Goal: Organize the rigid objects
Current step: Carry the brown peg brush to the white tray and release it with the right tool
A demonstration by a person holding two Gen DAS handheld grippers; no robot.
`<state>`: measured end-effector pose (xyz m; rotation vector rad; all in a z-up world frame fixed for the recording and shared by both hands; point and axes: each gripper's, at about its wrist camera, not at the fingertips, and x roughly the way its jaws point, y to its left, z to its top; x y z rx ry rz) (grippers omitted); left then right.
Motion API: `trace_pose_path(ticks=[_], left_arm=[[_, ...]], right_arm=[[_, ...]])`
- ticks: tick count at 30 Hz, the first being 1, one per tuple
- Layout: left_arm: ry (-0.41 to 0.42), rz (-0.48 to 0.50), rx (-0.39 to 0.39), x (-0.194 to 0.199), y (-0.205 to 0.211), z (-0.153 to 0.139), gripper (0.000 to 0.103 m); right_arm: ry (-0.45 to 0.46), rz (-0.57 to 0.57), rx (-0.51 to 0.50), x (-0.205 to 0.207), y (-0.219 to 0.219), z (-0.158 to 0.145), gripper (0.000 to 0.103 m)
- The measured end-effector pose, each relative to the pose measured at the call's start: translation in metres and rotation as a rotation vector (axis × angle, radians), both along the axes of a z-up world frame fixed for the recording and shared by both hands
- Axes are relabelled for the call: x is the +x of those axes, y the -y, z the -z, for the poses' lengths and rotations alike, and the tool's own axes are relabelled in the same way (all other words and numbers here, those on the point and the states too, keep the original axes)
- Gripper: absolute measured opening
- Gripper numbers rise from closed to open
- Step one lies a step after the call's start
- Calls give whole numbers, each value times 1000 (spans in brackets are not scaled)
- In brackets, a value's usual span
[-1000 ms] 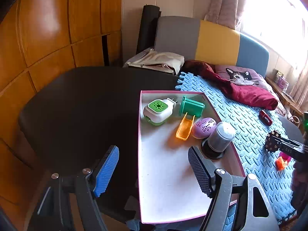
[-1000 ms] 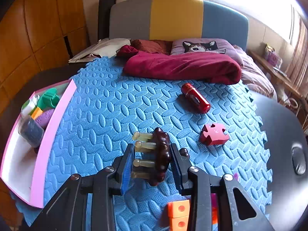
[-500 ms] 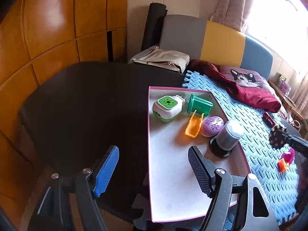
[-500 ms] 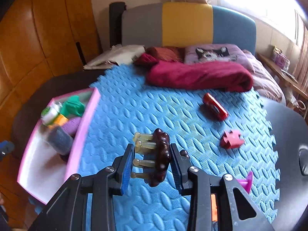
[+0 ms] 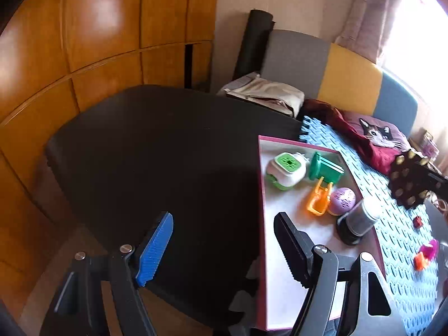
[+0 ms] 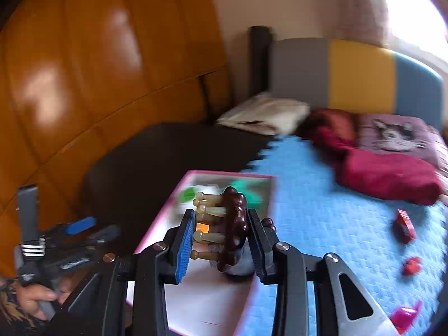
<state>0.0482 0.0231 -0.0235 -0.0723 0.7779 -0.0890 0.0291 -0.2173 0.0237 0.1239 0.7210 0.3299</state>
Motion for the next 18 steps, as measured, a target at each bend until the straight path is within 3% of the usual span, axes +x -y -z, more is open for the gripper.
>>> trace_pose_path(ticks=[4,8,13,18], left_arm=[[-8,-31,-8,4,-13,3,75],[-16,-48,-10,6,-20,7,75],[-34,-52,-11,7,-22,14,75],[-42,-48,-10,8,-22,18,75]], right_arm=[[-53,-98,-15,17,-42,20,36],[-157,-159,-46,46,-76,59,36],[-206,-125,-148,76,-99,95,36],[-214,-84,-108,91,-91,97,37]])
